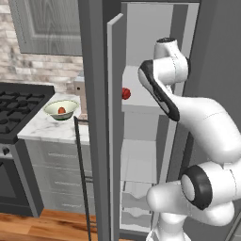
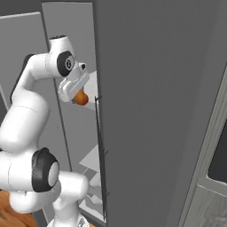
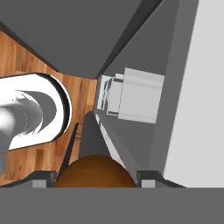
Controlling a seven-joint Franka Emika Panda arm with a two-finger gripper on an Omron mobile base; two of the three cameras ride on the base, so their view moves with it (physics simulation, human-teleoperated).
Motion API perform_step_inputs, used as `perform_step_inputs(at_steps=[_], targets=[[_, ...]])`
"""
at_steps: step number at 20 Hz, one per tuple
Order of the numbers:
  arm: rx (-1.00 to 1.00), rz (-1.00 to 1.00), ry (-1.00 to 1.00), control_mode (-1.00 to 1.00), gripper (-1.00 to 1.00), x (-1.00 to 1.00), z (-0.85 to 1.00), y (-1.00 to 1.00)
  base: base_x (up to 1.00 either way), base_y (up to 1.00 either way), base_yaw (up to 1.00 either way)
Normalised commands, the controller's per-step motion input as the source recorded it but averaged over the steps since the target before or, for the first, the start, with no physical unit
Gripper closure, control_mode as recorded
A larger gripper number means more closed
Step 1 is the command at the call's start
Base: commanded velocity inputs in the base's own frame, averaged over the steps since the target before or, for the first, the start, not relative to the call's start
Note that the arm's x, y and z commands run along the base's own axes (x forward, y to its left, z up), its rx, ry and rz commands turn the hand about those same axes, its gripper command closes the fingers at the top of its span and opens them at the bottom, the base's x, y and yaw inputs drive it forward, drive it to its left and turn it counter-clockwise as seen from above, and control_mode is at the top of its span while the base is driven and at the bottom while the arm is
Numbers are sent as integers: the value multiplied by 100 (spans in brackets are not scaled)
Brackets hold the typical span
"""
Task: Take the sweet potato, bell pepper, and mango from the freezer and place them in the bowl on the counter.
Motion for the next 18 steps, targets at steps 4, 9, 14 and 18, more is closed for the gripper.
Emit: perform_step_inputs(at_steps=[4, 9, 14, 18], targets=[[4, 0, 0, -100, 100, -100, 3, 1, 0, 0, 0], [0, 0, 0, -100, 100, -100, 0, -2, 0, 0, 0], [1, 0, 0, -100, 100, -100, 1, -11, 0, 0, 0], [5, 0, 0, -100, 100, -98, 2, -2, 0, 0, 0]])
